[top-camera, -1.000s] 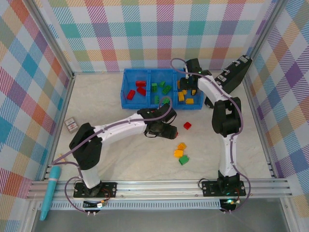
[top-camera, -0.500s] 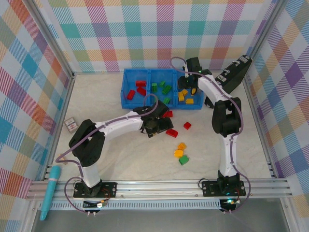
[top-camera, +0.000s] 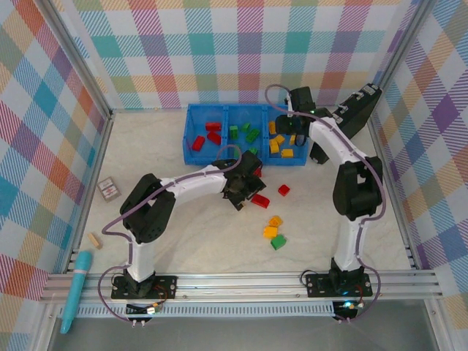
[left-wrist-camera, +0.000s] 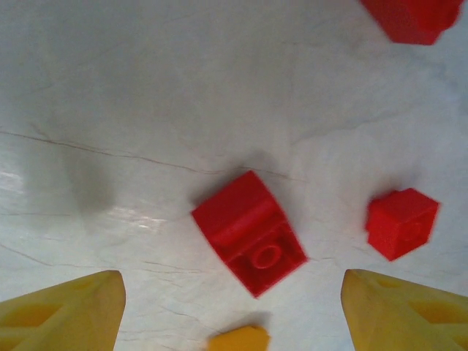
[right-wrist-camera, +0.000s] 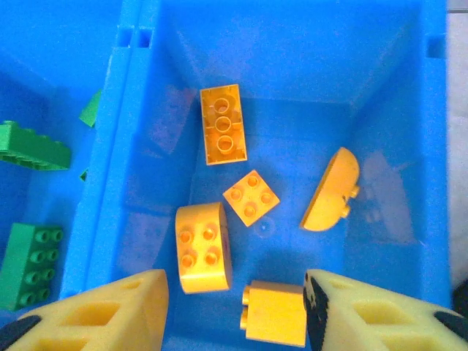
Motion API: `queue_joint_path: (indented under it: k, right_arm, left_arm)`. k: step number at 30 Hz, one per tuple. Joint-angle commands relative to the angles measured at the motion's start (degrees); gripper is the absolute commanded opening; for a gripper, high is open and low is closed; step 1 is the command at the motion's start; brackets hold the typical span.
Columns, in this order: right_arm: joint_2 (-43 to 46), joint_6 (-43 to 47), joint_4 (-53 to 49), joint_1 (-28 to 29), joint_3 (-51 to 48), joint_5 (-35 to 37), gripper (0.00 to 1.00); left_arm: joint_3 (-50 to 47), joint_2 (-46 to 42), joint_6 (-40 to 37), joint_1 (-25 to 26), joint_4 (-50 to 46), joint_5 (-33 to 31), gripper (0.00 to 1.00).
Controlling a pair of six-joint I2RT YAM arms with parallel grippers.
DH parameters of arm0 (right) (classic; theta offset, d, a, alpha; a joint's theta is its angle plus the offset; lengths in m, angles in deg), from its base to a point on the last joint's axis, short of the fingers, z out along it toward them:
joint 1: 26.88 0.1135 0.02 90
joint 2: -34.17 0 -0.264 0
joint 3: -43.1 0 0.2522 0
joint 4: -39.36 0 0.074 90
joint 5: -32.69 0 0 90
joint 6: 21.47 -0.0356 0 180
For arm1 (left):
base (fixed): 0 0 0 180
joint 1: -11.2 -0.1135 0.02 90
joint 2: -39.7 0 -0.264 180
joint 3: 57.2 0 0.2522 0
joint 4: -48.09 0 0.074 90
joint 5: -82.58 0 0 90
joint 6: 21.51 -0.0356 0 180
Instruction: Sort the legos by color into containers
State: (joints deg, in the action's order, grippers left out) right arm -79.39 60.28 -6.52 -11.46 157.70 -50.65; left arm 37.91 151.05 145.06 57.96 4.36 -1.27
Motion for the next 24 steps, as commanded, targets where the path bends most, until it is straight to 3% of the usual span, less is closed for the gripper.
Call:
queue_joint_path:
  k: [1, 8, 16, 24]
  right_arm:
    - [4.7, -1.6, 3.1, -0.2, -4.0, 0.0, 0.52]
    - [12.4, -3.7, 5.3, -0.2, -13.1, -2.5, 0.52]
    - [26.7, -9.1, 7.5, -0.3, -30.8, -6.2, 0.53]
    - [43.2, -15.0, 5.1, 2.7, -48.5, -11.8, 0.53]
  left_arm:
    - [1.5, 1.8, 4.4, 0.8, -1.2, -1.6, 0.78]
    - [1.5, 4.1, 8.2, 2.3, 1.8, -3.7, 0.76]
    - [3.9, 7.3, 9.3, 2.7, 2.4, -4.5, 0.73]
    - [3.9, 10.0, 9.7, 3.0, 2.6, -2.1, 0.57]
